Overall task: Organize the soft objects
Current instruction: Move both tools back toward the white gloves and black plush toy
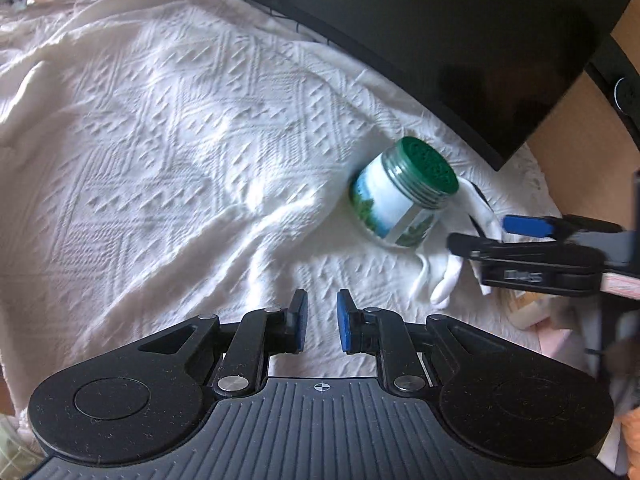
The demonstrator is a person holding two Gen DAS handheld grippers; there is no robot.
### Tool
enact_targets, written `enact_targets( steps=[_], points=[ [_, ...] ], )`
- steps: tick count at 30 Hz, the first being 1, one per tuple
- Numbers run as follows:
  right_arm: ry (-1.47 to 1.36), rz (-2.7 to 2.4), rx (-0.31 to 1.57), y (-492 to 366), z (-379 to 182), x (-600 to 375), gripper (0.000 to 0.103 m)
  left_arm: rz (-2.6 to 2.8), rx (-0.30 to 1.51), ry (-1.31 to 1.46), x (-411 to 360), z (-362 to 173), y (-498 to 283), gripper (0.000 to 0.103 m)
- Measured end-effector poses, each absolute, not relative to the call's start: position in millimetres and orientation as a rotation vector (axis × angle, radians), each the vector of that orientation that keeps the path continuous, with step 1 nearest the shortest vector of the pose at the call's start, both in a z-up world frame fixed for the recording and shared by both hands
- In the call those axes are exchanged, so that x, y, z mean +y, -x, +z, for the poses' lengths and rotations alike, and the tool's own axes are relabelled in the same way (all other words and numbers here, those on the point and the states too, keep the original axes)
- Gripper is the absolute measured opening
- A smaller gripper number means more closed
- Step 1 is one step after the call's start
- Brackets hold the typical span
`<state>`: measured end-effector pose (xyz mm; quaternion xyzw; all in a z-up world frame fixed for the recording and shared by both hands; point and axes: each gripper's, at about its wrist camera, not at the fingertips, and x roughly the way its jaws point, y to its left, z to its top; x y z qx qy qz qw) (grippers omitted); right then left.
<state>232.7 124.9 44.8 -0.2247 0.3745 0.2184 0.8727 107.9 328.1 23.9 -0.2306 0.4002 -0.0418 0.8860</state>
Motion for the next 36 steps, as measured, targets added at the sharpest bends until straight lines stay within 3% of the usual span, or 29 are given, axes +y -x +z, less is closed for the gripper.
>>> enact_targets(
  steps=[2, 3, 5, 16, 18, 19, 21, 22, 23, 30, 36],
  points=[
    [0.511, 0.431, 0.772, -230, 36, 134, 0.047, -0.090, 0.833, 0.491, 332, 20, -106, 0.017],
    [0.537, 0.421, 0.754, -224, 35, 137, 0.042, -0.094, 0.831, 0.499, 333, 18, -106, 0.017],
    [0.532, 0.480, 0.765, -210, 38, 136, 0.012, -0.103, 0.831, 0.520, 335, 15, -109, 0.017],
    [0.426, 0.688, 0.898, -115, 36, 109, 0.008, -0.248, 0.797, 0.514, 291, 32, -132, 0.017],
    [0.413, 0.662, 0.905, -114, 34, 98, 0.010, -0.265, 0.770, 0.502, 275, 36, -139, 0.017],
    [0.405, 0.640, 0.907, -114, 34, 91, 0.017, -0.265, 0.756, 0.499, 269, 37, -143, 0.017],
    [0.385, 0.601, 0.910, -114, 36, 77, 0.049, -0.248, 0.720, 0.487, 253, 37, -152, 0.017],
    [0.369, 0.579, 0.895, -113, 40, 68, 0.071, -0.234, 0.710, 0.470, 247, 36, -156, 0.018],
    [0.356, 0.565, 0.875, -113, 46, 60, 0.077, -0.209, 0.707, 0.438, 240, 33, -163, 0.018],
    [0.286, 0.519, 0.844, -128, 81, 19, 0.077, -0.130, 0.823, 0.357, 209, 0, -193, 0.018],
    [0.025, 0.463, 0.955, -228, 127, 20, 0.081, -0.240, 0.864, 0.303, 196, 0, -189, 0.019]
  ],
)
